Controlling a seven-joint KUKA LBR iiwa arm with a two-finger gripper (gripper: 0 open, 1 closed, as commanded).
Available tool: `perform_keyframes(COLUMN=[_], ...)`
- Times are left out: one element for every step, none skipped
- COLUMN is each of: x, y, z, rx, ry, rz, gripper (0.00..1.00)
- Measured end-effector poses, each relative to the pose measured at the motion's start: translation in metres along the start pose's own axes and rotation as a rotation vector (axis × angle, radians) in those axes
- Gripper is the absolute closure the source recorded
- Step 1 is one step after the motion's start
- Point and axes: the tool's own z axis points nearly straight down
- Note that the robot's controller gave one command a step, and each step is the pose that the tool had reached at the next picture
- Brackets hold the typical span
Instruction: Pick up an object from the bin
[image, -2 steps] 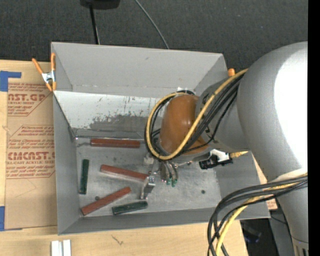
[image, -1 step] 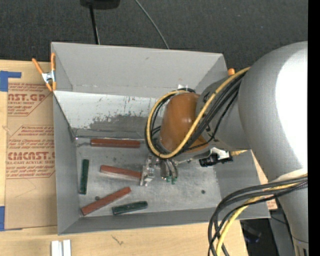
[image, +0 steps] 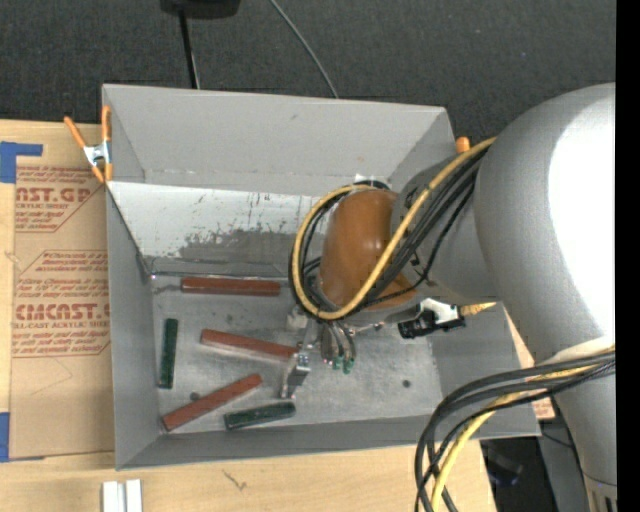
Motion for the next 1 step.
perform_keyframes(x=[-0.0041], y=[0.0006], z=[-0.0037], rx=[-0.003], ry=[-0.013], rz=[0.001], gripper=[1.0])
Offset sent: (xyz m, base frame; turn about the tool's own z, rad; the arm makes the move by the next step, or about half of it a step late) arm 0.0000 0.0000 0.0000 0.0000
